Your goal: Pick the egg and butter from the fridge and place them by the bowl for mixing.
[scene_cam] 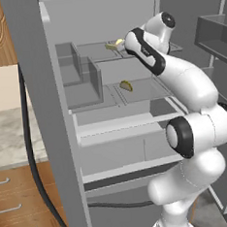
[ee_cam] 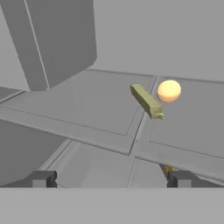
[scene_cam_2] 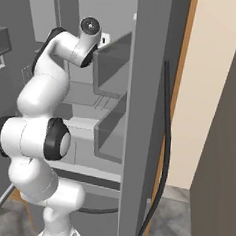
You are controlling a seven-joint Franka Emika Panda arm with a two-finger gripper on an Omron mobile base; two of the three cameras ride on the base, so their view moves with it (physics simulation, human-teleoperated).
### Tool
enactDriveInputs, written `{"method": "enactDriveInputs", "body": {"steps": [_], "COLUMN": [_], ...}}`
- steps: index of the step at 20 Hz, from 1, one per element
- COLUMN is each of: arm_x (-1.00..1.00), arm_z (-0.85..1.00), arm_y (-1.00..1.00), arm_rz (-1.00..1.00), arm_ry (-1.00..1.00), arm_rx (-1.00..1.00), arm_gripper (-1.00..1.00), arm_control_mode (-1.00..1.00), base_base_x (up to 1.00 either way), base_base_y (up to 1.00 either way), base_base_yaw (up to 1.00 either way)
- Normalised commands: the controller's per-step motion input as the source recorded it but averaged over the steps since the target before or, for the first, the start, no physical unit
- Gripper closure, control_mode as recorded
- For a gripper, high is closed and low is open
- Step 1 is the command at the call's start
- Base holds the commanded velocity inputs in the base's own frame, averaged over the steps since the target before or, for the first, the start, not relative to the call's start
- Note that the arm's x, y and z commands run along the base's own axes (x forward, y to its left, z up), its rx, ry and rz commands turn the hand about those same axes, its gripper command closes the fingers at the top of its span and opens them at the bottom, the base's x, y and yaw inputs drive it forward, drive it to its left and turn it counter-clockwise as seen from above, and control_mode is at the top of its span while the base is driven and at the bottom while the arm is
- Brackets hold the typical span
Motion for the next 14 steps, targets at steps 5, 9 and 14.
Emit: {"method": "enactDriveInputs", "body": {"steps": [5,9,14], "arm_x": [0.42,0.42,0.44], "arm_z": [-0.18,-0.06,-0.03], "arm_y": [0.00,0.00,0.00], "arm_rz": [0.02,0.02,0.01], "arm_ry": [0.10,0.00,0.00], "arm_rx": [-0.01,0.00,0.00], "arm_gripper": [-1.00,-1.00,-1.00], "arm_control_mode": [-1.00,-1.00,-1.00], "base_base_x": [0.00,0.00,0.00], "base_base_y": [0.00,0.00,0.00], "base_base_yaw": [0.00,0.00,0.00]}}
